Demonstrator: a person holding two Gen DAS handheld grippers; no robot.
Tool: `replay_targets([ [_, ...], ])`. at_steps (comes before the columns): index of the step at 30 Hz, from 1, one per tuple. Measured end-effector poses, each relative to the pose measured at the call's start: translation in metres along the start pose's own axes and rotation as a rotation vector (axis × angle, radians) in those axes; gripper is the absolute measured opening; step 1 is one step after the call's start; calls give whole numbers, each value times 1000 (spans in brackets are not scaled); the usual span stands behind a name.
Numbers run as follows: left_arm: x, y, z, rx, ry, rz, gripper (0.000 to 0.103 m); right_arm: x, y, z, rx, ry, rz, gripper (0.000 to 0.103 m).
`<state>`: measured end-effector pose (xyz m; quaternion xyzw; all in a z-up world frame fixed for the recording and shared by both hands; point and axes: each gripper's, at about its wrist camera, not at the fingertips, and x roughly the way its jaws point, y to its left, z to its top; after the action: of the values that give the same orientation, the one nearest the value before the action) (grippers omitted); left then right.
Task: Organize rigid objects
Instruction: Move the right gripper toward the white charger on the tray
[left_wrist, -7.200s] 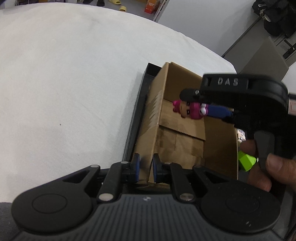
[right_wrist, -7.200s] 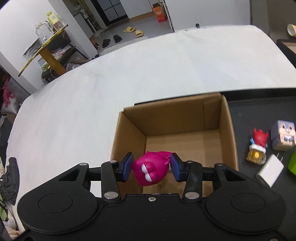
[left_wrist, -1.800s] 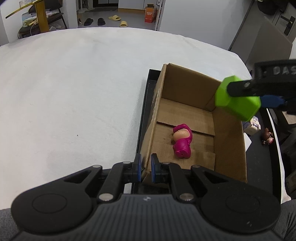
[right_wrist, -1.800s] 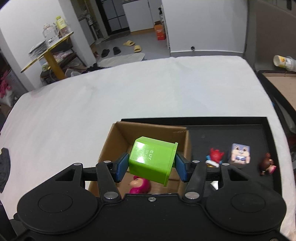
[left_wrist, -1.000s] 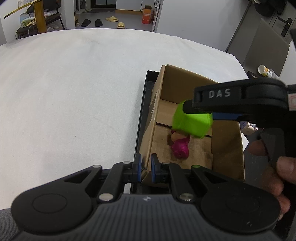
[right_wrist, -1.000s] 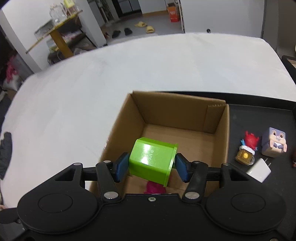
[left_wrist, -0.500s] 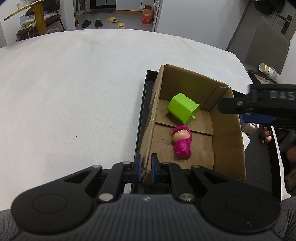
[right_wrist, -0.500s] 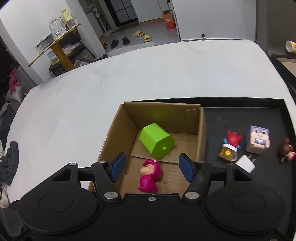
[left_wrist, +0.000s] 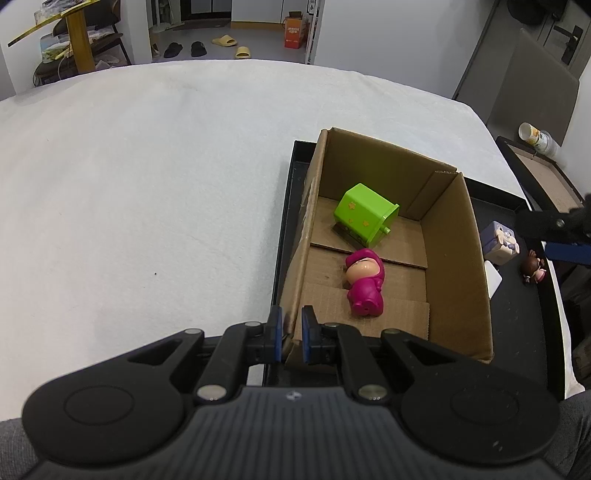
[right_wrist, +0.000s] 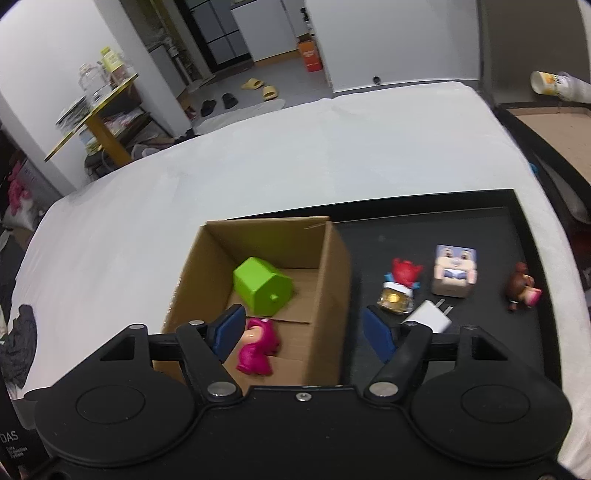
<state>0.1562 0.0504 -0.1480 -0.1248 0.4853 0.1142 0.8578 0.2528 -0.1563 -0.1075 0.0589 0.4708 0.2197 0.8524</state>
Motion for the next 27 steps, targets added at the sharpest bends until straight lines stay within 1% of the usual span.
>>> replay_targets([
  [13, -2, -3, -2, 9, -4, 20, 10, -10, -39, -8, 53, -9, -36, 74],
  [27, -2, -2, -2, 11, -6, 23, 10, -3, -70, -18, 117, 3, -56, 74],
])
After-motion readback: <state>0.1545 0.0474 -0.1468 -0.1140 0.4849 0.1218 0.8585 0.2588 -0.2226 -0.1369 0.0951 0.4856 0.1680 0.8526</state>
